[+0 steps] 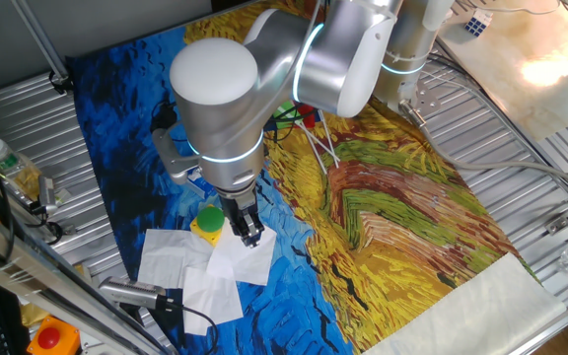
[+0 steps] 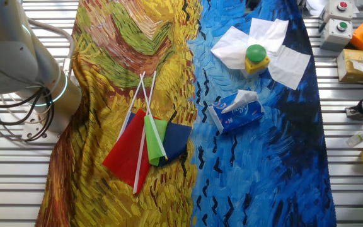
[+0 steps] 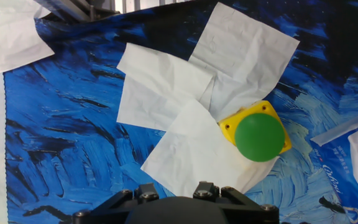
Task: Pull out a napkin
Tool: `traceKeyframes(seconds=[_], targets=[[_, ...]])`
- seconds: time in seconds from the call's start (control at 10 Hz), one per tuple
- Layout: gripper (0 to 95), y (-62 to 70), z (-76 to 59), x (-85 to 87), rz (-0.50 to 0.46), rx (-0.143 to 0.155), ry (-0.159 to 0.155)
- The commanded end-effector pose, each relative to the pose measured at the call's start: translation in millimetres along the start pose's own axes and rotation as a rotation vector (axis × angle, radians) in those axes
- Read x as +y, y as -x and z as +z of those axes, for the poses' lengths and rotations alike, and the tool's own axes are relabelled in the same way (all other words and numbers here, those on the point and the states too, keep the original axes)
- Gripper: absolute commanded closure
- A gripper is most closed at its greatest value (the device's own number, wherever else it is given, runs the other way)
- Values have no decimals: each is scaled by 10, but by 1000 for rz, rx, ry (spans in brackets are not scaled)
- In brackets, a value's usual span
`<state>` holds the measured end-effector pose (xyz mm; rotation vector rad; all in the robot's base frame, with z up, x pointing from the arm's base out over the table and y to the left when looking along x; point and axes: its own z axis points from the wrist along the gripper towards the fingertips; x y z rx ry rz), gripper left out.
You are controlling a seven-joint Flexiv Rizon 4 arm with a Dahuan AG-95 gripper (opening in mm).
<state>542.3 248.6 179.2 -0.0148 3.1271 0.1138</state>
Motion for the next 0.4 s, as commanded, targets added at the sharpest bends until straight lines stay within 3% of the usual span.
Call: traceKeyframes(seconds=[0.1,0.4], targets=[[570,3,-1,1,-2,2,-2],[570,3,-1,1,-5,3,-3]])
